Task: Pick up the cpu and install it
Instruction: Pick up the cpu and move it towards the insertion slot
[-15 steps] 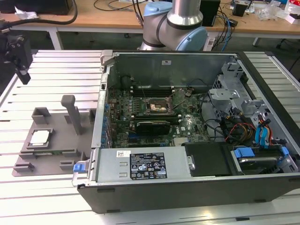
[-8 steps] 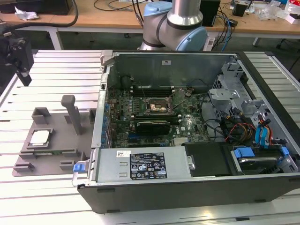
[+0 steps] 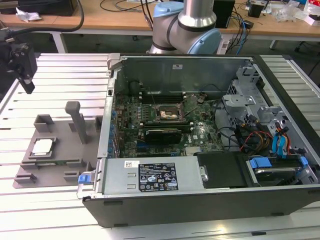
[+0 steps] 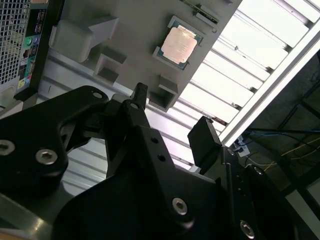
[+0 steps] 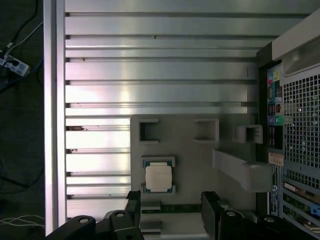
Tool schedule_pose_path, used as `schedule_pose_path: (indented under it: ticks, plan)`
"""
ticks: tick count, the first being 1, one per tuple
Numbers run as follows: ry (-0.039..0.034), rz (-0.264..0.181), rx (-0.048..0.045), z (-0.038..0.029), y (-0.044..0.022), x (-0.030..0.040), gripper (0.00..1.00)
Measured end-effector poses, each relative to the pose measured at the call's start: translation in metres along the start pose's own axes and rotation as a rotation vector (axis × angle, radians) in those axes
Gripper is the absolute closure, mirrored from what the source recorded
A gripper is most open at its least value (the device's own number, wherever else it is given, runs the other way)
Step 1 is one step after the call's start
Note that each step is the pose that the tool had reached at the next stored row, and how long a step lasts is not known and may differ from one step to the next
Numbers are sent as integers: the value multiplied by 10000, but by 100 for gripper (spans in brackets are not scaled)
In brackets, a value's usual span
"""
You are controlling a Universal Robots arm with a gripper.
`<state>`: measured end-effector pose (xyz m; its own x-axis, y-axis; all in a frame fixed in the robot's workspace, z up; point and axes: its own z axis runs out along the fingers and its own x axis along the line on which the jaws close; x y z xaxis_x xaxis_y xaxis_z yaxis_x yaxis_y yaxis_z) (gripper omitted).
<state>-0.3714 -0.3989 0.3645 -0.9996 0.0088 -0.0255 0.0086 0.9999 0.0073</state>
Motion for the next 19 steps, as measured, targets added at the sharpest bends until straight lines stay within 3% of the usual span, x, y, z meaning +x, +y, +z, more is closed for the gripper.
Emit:
schedule_pose_path:
  ticks: [19]
  plan:
    - [0,0,0,206,-2,5,40]
